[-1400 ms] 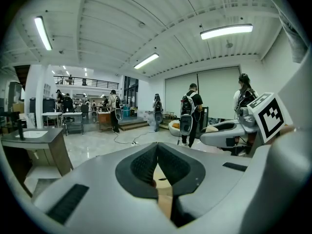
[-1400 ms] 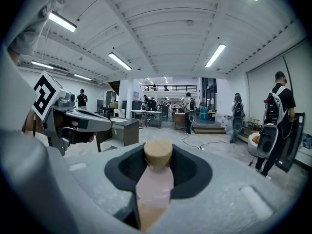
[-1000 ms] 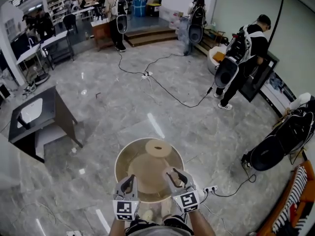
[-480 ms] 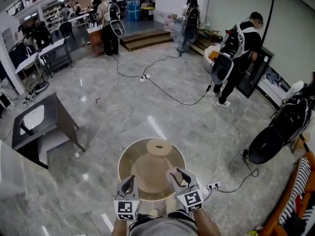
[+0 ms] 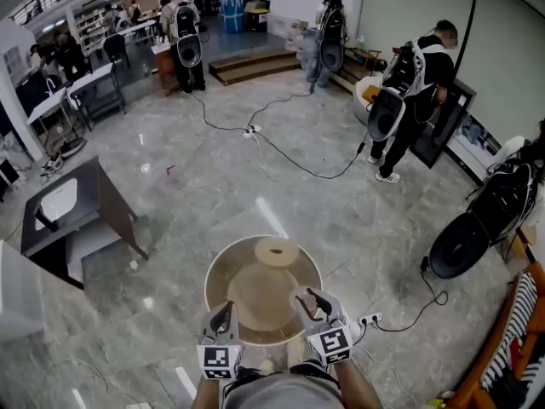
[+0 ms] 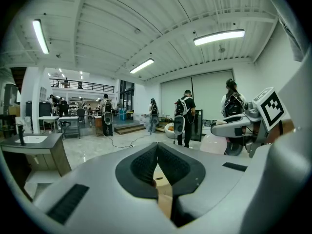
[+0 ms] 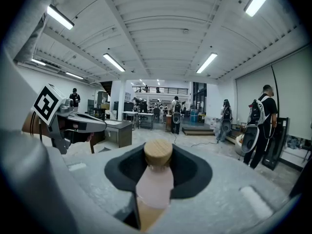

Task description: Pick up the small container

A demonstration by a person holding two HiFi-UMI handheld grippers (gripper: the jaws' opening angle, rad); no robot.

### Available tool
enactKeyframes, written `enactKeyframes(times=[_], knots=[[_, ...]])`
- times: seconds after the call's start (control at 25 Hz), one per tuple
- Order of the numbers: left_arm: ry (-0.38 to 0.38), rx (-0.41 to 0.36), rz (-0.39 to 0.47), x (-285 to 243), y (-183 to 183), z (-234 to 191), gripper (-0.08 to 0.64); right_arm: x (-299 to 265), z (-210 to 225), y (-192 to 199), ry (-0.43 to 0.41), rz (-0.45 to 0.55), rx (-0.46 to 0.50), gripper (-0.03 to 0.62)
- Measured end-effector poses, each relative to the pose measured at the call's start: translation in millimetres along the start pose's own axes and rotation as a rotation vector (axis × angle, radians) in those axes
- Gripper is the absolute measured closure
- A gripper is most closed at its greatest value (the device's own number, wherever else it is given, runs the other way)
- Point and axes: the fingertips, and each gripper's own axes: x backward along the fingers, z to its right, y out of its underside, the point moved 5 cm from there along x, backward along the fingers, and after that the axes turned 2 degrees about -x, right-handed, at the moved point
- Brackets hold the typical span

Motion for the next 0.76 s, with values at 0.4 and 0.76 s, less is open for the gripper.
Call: enactKeyframes(times=[0.4,0.76], knots=[[0.003,-0.028,-0.008,-5.6,-0.4,0.7,0.541,-1.5,3.0,-1.9,-0.004,-0.005,0.005,0.465],[0.002,-0.023,-0.006,-3.1,-4.5,-4.2,0.541,-5.3,-5.1,-9.8,-0.023,-0.008,0.008,0.465]])
